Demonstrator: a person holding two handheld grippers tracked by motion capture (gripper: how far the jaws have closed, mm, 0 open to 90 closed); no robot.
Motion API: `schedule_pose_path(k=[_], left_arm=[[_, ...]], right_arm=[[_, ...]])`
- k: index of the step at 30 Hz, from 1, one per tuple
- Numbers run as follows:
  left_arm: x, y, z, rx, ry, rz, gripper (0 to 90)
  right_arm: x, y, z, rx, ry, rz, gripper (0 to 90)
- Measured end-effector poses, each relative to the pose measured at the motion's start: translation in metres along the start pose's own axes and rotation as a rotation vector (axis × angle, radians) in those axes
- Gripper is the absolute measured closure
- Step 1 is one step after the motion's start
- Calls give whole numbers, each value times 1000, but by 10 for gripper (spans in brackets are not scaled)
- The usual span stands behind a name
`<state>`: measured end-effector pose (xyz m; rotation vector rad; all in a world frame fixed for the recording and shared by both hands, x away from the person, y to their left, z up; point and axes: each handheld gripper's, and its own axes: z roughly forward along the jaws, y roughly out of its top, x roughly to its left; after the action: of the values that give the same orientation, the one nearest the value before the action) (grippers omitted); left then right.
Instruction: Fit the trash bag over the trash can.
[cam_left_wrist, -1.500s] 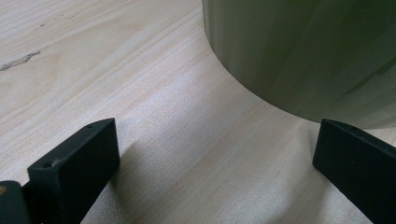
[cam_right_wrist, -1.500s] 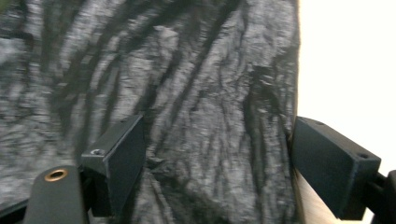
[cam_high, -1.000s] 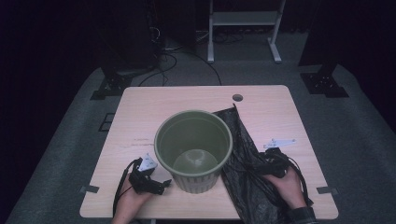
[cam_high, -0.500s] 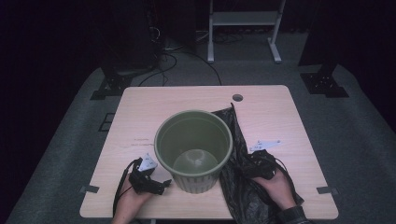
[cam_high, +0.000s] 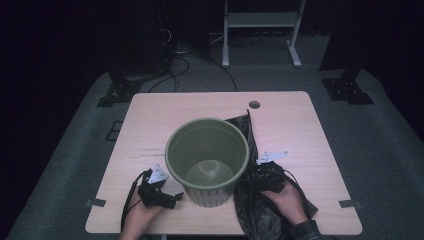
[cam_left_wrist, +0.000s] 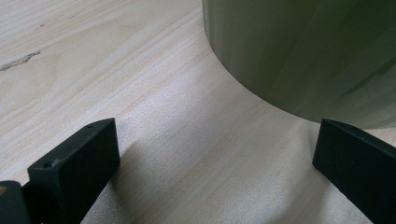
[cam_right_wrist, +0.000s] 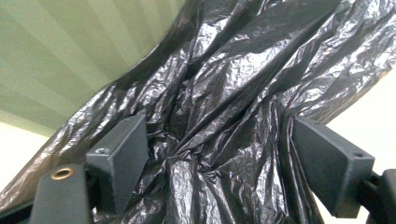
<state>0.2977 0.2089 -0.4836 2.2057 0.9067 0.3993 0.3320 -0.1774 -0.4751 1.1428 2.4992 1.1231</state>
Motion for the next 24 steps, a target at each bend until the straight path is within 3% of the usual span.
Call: schedule_pose_path(k=[4,9,12,15,16,18,24], left_arm=[[0,0,0,0,0,0,0],[0,0,0,0,0,0,0],[0,0,0,0,0,-1,0],[0,0,0,0,0,-1,0],[0,0,0,0,0,-1,0],[0,0,0,0,0,-1,0],[0,0,0,0,0,-1,0]], right_arm=[[6,1,5,8,-19,-24,201],[15,-1,8,13,-95,-101,230],[16,-3,7,-1,-96,-95,262],[16,-3,6,-10,-89,-102,397],[17,-4,4,-17,-77,-111,513],[17,-4,4,-18,-73,-113,559],[16,-6,0,-16,-45,-119,846]])
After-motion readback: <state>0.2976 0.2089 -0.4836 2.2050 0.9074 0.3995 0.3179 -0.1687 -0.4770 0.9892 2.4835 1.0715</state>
